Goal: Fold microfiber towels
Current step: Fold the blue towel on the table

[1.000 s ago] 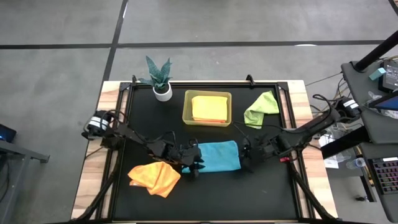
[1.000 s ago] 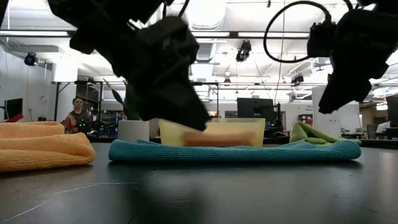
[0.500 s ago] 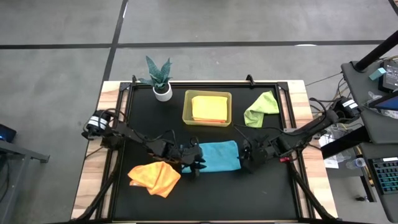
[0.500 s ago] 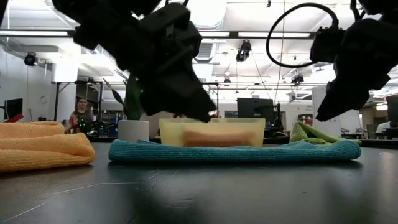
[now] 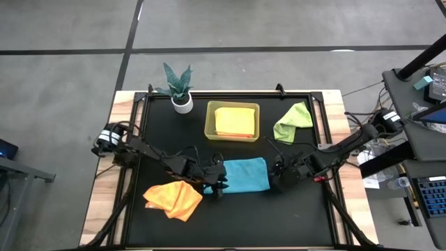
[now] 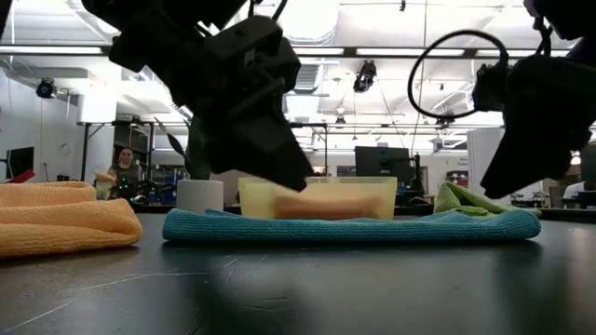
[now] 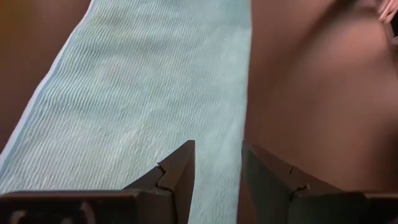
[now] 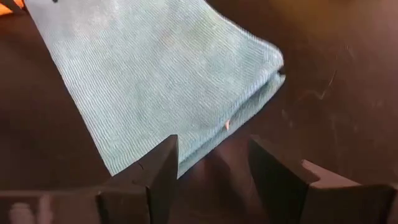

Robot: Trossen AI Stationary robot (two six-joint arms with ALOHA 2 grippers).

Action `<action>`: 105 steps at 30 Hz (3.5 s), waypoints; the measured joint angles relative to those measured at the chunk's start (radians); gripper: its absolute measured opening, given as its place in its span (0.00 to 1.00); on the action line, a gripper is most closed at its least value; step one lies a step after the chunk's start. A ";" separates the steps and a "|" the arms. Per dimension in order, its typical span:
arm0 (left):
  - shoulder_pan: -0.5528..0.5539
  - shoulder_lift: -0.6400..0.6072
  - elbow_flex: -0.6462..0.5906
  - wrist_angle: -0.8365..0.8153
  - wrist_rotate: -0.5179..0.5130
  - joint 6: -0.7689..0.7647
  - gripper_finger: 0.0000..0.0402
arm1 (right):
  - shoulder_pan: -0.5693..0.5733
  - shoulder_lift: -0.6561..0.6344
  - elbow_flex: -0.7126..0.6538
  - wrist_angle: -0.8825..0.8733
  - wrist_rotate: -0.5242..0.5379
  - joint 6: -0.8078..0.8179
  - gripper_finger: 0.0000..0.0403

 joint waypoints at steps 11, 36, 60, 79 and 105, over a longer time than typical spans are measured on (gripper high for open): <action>0.002 0.000 -0.021 -0.007 -0.001 0.009 0.29 | 0.006 0.004 -0.035 0.010 -0.047 0.151 0.46; 0.007 0.000 -0.087 -0.003 -0.015 0.028 0.29 | -0.043 0.328 -0.054 0.541 -0.010 0.237 0.45; -0.066 -0.164 -0.156 -0.235 -0.014 0.058 0.29 | -0.062 0.050 -0.002 0.072 -0.043 0.160 0.02; -0.066 -0.163 -0.283 0.111 -0.184 0.063 0.29 | -0.067 0.037 0.263 -0.250 -0.009 0.105 0.02; -0.066 -0.163 -0.325 0.191 -0.188 0.080 0.29 | -0.125 0.640 0.780 -0.261 0.014 -0.149 0.02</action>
